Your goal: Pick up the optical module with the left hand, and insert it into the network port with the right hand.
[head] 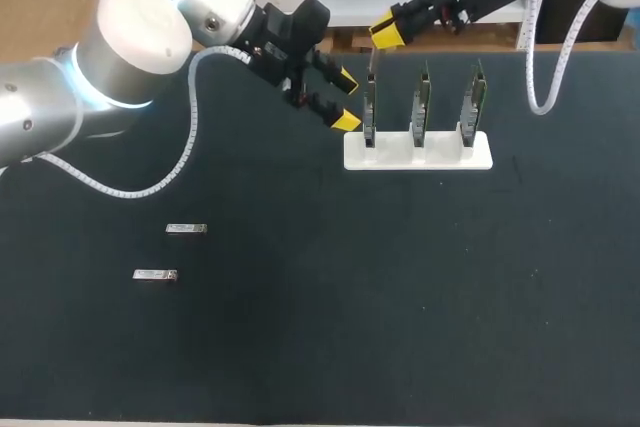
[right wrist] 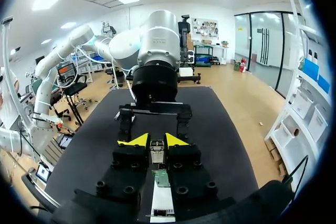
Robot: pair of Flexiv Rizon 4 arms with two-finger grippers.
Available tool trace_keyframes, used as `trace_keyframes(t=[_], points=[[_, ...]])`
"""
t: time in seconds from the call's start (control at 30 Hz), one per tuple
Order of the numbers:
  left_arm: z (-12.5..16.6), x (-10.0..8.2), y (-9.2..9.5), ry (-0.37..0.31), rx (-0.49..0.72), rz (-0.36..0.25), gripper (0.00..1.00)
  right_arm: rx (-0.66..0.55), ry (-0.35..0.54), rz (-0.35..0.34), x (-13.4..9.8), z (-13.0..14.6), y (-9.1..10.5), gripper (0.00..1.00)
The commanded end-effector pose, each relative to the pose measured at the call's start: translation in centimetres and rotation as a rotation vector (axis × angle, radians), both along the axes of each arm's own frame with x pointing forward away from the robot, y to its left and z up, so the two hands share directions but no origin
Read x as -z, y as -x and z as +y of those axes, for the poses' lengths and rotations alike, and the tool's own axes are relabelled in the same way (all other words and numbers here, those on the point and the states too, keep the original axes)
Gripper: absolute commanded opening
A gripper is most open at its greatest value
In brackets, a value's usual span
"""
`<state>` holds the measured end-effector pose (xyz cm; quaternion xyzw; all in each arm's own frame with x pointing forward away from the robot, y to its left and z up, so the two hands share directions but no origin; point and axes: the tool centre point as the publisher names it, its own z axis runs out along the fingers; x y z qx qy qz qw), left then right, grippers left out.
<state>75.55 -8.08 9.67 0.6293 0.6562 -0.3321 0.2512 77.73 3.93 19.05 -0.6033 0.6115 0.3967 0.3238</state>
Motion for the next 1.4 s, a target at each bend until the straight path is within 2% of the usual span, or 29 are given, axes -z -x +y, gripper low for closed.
trace_keyframes(t=[0.03, 0.67, 1.4], points=[[0.0, 0.0, 0.2, -0.001, -0.005, -0.004, 1.00, -0.001, 0.005, -0.002, 0.3, 0.3, -0.2, 0.00], [0.0, 0.0, 0.2, -0.001, -0.005, -0.004, 1.00, 0.016, 0.038, -0.016, 0.9, 0.4, -0.8, 0.00], [0.0, 0.0, 0.2, -0.001, -0.005, -0.004, 1.00, 0.016, 0.070, -0.017, 1.9, 0.4, -0.4, 0.00]])
